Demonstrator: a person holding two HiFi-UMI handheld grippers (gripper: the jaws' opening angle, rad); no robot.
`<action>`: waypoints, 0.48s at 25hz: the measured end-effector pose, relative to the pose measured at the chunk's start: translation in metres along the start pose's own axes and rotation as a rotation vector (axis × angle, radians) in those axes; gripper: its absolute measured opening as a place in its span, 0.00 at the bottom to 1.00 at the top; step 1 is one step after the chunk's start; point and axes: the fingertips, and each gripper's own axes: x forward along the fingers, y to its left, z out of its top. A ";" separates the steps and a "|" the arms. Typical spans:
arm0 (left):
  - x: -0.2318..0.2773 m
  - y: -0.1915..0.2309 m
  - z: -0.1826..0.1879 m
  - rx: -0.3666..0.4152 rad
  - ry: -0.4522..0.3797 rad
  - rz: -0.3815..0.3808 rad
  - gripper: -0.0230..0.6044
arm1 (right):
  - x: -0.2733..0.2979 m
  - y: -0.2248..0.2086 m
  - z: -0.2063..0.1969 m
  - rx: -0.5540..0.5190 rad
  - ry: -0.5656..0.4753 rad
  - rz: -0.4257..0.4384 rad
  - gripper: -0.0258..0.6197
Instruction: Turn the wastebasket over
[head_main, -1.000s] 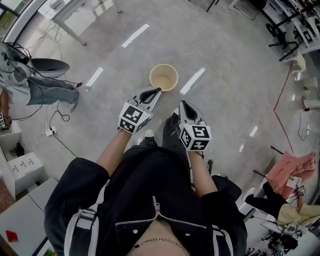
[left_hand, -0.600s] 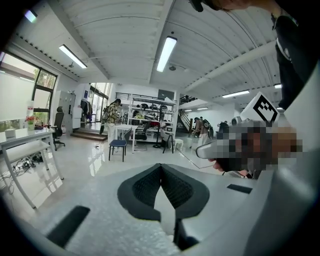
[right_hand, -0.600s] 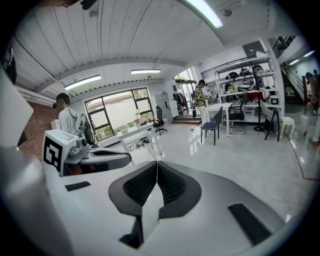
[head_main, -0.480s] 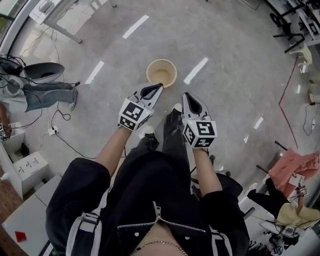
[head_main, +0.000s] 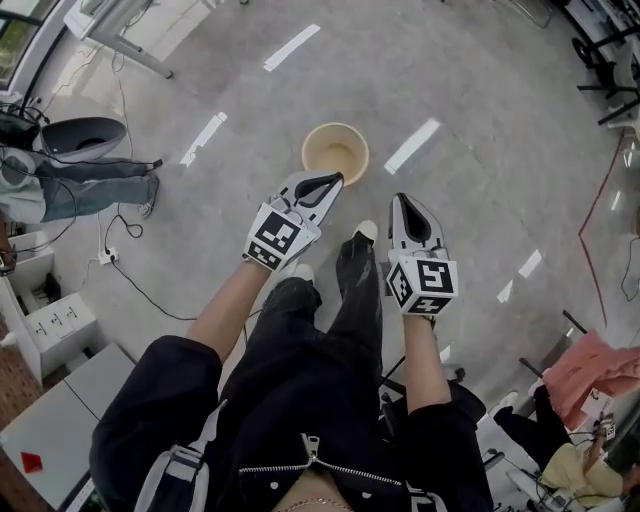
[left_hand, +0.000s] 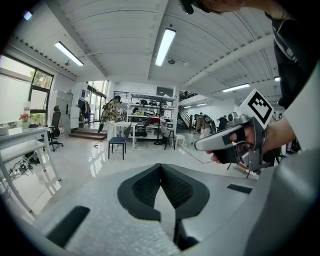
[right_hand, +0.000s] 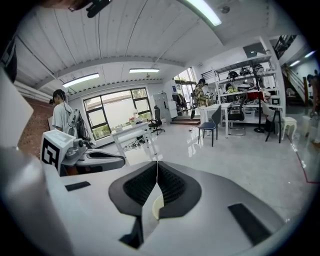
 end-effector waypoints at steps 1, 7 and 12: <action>0.007 0.001 -0.010 0.001 -0.001 -0.001 0.04 | 0.006 -0.010 -0.007 -0.003 -0.004 -0.010 0.06; 0.051 0.034 -0.090 0.021 -0.003 -0.004 0.04 | 0.064 -0.053 -0.056 -0.022 -0.036 -0.016 0.06; 0.106 0.062 -0.179 0.043 -0.007 -0.014 0.04 | 0.129 -0.096 -0.113 -0.087 -0.035 0.009 0.06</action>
